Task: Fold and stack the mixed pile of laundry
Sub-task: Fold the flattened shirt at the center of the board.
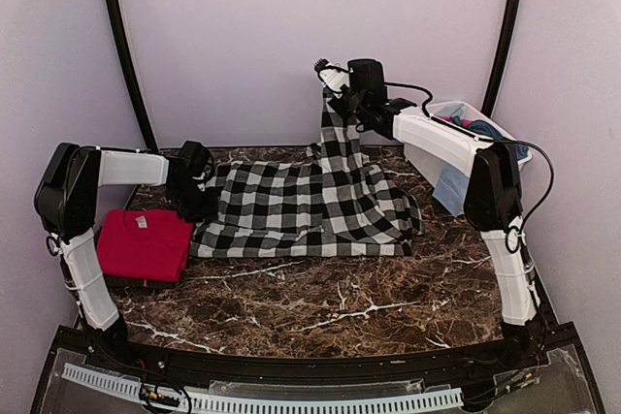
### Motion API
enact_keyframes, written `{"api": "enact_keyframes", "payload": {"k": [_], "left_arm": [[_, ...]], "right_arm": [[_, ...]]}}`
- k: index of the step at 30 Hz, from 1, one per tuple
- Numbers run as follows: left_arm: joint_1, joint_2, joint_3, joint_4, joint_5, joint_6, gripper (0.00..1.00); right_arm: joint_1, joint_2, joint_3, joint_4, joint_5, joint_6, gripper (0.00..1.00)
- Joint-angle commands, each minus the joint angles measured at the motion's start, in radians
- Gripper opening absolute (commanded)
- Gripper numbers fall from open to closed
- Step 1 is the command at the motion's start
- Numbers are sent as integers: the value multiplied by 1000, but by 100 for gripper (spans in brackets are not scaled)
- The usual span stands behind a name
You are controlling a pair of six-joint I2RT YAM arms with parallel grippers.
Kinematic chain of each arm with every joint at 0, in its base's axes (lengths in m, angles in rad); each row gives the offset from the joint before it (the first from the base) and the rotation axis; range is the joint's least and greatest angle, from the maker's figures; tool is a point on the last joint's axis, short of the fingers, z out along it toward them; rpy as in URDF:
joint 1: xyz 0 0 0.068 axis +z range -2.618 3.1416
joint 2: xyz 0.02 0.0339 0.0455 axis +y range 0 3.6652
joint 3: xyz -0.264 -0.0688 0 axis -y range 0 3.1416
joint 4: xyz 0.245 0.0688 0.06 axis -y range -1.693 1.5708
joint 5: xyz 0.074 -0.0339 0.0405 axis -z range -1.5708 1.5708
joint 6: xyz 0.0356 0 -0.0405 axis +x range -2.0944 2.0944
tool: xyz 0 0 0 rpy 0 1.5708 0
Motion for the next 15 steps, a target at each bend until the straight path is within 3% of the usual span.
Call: {"api": "enact_keyframes", "payload": {"k": [1, 8, 15], "left_arm": [[6, 35, 23, -8, 14, 18, 41], [-19, 106, 25, -17, 14, 27, 39], [-142, 160, 40, -35, -3, -14, 34]], "right_arm": [[10, -6, -39, 69, 15, -6, 0], [9, -28, -169, 109, 12, 23, 0], [-14, -66, -229, 136, 34, 19, 0]]}}
